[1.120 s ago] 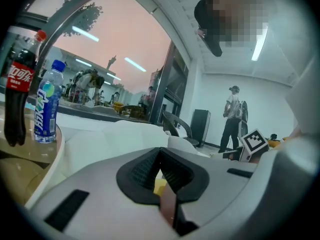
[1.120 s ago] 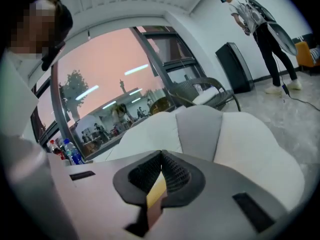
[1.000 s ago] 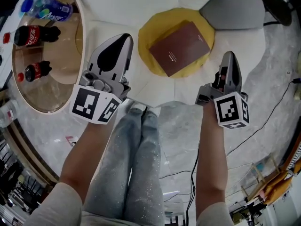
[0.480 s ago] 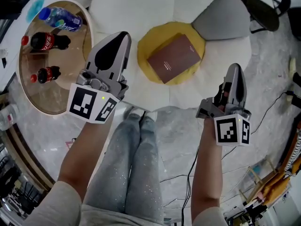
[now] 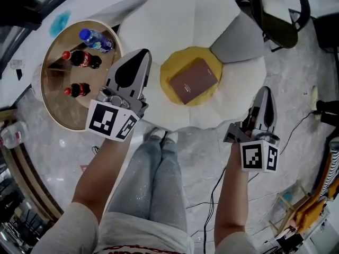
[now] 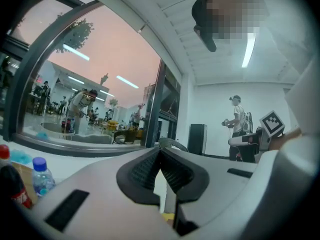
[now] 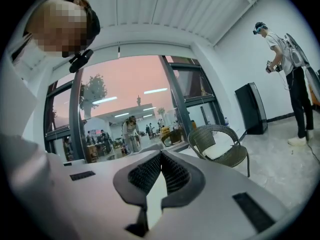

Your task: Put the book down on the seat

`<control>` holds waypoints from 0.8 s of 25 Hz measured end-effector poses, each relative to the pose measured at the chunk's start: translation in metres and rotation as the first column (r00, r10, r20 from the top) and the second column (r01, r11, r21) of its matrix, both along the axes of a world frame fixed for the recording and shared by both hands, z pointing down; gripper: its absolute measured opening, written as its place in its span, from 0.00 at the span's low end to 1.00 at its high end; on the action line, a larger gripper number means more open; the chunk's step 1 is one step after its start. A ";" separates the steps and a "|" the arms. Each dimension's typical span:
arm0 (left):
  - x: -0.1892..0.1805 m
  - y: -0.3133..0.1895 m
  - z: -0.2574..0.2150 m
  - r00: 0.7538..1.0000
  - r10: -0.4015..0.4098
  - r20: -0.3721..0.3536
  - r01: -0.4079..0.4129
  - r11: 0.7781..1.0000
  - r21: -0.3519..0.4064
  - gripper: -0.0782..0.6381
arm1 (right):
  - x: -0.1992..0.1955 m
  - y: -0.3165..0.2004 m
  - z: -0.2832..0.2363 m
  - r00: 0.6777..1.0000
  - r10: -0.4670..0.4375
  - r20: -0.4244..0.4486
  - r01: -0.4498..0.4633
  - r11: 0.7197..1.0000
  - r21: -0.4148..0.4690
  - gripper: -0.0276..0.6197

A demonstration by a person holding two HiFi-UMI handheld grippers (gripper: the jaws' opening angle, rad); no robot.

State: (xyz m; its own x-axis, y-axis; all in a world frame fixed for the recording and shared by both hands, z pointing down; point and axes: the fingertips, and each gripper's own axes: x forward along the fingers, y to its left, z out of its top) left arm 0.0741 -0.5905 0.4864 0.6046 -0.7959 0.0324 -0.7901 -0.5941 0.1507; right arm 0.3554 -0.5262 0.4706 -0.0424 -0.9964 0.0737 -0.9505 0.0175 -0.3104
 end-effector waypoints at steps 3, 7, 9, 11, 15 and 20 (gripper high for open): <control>-0.005 0.002 -0.041 1.000 -0.004 -0.016 0.005 1.000 0.011 0.13 | 0.001 0.008 -0.042 1.000 0.007 -0.012 -0.007 1.000 0.004 0.08; -0.014 0.003 -0.095 1.000 -0.002 -0.015 0.003 0.999 0.046 0.13 | -0.006 0.019 -0.092 1.000 0.006 -0.011 -0.006 1.000 0.015 0.08; -0.018 0.004 -0.117 1.000 -0.010 -0.019 0.011 0.998 0.056 0.13 | -0.008 0.024 -0.114 1.000 0.002 -0.019 -0.002 1.000 0.024 0.08; -0.022 0.008 -0.137 1.000 -0.019 -0.025 0.020 0.998 0.061 0.13 | -0.010 0.030 -0.137 1.000 0.003 -0.028 -0.002 0.999 0.032 0.08; -0.028 0.021 -0.180 1.000 -0.012 -0.012 0.013 0.997 0.077 0.13 | -0.013 0.044 -0.183 0.999 0.002 -0.046 0.000 0.999 0.049 0.08; -0.033 0.039 -0.226 0.999 -0.014 -0.029 0.016 0.996 0.089 0.13 | -0.011 0.069 -0.231 0.999 -0.002 -0.038 0.004 0.998 0.063 0.08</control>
State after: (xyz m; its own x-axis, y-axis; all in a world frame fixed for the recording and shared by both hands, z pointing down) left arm 0.0415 -0.5515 0.2600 0.5923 -0.8038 -0.0557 -0.7952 -0.5943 0.1199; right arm 0.3448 -0.4569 0.2400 -0.0440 -0.9990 0.0127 -0.9615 0.0389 -0.2719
